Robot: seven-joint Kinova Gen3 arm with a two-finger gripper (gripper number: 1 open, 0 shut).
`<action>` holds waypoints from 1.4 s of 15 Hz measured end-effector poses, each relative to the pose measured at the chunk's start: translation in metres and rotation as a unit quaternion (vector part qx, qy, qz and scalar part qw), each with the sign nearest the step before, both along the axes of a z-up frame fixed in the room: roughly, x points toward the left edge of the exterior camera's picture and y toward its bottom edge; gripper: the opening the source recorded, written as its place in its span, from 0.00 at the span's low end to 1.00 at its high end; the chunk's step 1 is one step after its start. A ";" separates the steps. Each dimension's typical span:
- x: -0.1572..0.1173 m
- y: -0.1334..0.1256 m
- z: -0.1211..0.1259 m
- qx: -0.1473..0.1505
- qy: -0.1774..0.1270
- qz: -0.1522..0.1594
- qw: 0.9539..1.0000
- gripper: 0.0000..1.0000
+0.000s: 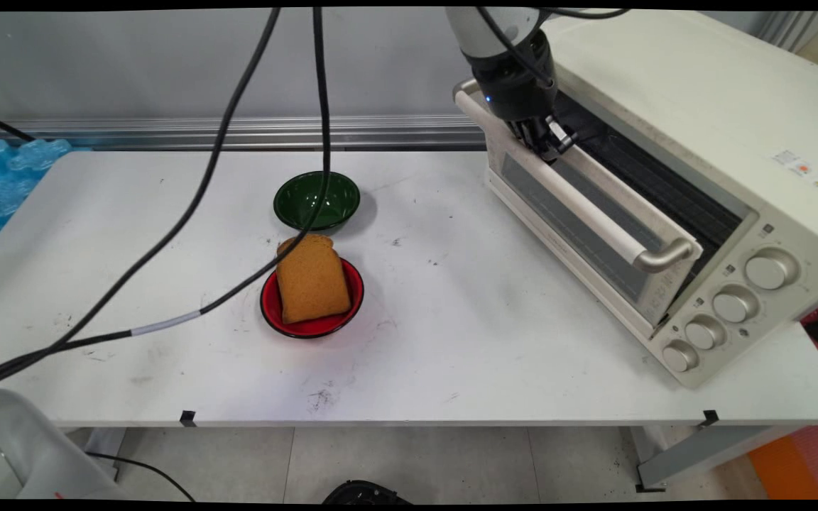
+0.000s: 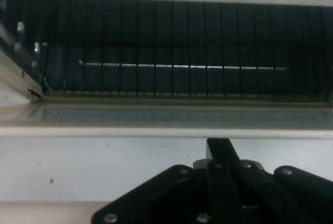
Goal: Open the oven
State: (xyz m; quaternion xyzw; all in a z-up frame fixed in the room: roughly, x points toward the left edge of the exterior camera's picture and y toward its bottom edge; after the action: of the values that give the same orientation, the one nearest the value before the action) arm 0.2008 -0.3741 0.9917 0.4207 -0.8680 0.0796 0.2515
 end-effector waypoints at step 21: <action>0.020 0.040 -0.057 -0.016 0.005 0.004 1.000 0.00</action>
State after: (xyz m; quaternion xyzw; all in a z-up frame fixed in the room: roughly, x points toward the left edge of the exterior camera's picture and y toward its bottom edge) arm 0.2207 -0.3343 0.9347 0.4206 -0.8636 0.0925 0.2621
